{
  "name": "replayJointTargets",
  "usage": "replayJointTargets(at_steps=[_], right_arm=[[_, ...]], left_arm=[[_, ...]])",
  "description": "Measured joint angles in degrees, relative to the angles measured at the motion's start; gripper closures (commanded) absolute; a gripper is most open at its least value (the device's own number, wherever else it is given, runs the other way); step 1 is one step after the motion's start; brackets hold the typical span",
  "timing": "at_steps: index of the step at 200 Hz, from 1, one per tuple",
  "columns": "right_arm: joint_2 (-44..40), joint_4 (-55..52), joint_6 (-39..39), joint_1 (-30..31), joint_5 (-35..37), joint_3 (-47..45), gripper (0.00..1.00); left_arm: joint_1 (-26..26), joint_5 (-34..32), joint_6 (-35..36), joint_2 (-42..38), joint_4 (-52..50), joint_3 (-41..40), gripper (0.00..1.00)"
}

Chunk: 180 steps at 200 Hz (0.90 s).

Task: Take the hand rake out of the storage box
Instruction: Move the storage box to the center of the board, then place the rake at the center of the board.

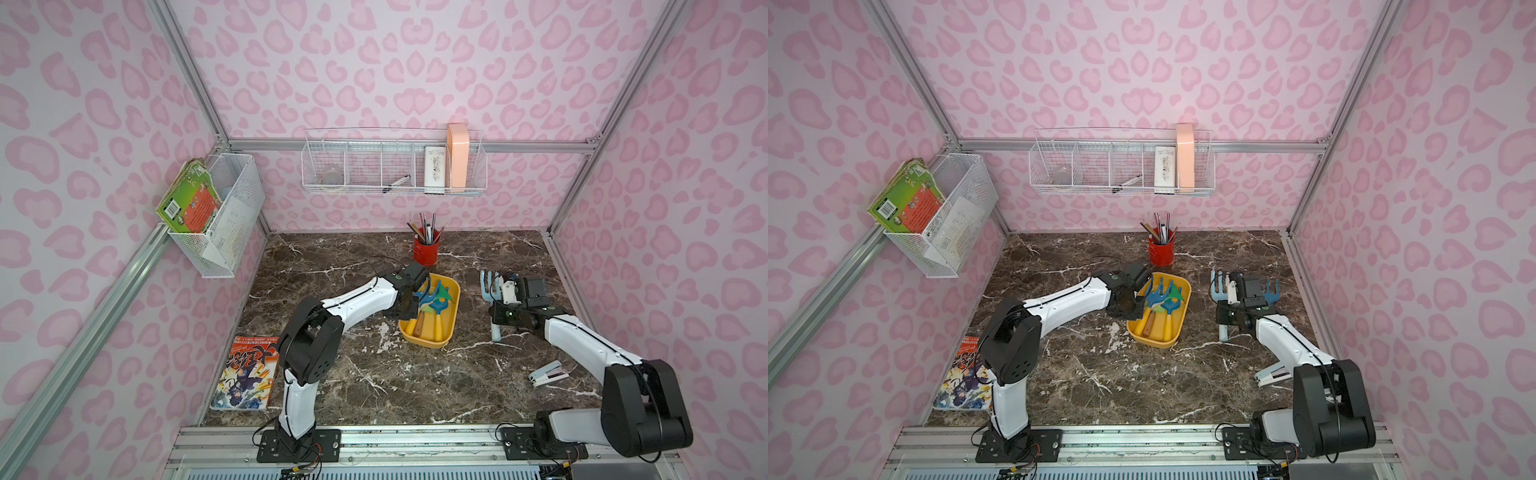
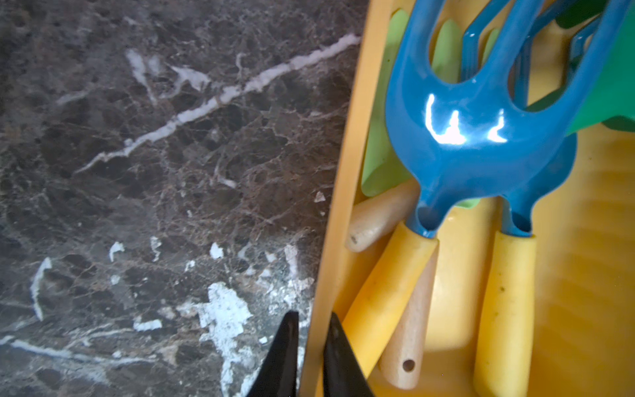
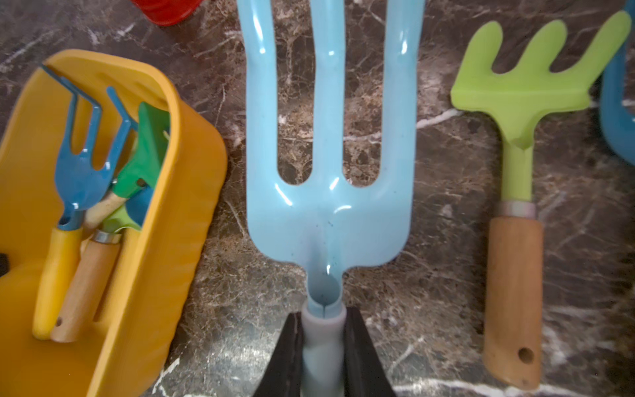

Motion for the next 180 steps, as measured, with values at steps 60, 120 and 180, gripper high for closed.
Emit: replayJointTargets(at_steps=[60, 120, 180], right_arm=[[11.4, 0.2, -1.7, 0.2, 2.6, 5.3, 0.87], [16.0, 0.2, -1.8, -0.8, 3.6, 7.1, 0.86], [18.4, 0.9, -2.8, -1.3, 3.6, 8.9, 0.75]], left_arm=[[1.0, -0.5, -0.2, -3.5, 1.3, -4.5, 0.82], [1.0, 0.1, -1.4, -5.1, 1.8, -6.3, 0.82], [1.0, 0.1, -1.6, -5.8, 1.2, -5.7, 0.82]])
